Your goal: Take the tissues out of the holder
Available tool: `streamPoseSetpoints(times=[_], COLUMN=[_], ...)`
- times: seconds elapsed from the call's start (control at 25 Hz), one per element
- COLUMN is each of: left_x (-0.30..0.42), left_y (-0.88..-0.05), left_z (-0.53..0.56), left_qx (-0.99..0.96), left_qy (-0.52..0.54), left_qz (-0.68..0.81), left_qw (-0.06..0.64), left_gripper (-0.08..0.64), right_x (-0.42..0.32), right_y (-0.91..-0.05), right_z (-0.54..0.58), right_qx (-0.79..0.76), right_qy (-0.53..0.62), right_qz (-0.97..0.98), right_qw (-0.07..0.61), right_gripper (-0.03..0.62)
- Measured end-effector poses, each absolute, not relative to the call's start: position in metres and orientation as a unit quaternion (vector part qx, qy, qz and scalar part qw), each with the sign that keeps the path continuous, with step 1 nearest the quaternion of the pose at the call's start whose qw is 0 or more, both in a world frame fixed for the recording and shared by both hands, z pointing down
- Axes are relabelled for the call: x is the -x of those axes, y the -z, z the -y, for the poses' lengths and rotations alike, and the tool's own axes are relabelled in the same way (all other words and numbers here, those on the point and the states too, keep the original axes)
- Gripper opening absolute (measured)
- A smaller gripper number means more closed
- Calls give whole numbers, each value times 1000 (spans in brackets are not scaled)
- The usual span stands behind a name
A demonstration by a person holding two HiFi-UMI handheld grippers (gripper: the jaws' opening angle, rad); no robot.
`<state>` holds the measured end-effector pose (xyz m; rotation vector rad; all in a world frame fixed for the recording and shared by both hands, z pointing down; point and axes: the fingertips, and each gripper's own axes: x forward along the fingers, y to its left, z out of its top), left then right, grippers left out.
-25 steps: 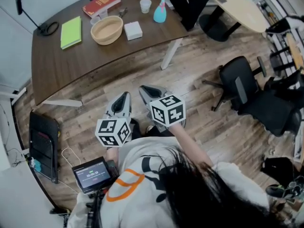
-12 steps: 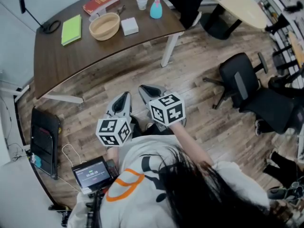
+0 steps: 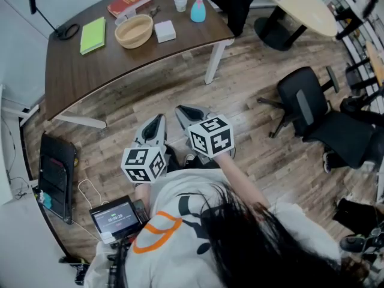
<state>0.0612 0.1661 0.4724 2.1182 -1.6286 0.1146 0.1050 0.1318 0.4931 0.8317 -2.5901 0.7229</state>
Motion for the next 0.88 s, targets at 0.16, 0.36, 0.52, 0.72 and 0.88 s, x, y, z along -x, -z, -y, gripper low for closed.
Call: streamPoseSetpoints(times=[0.16, 0.36, 0.52, 0.72, 0.88], left_x=[-61, -62, -60, -56, -54], left_y=[-473, -474, -473, -476, -476], left_z=[-168, -169, -173, -175, -177], left_qx=[-773, -774, -772, -771, -772], left_qy=[-42, -44, -45, -46, -46], left_qz=[590, 589, 591, 592, 591], left_qw=[230, 229, 229, 229, 228], left_gripper=[5, 5, 5, 5, 5], right_x=[-104, -107, -107, -104, -102], right_y=[-494, -495, -494, -497, -498], right_z=[-135, -136, -138, -140, -141], right_qx=[-292, -297, -298, -297, -298], right_qy=[-252, -254, -255, -257, -256], right_qz=[908, 906, 906, 905, 905], right_qw=[163, 163, 162, 164, 164], right_gripper=[31, 31, 31, 31, 31])
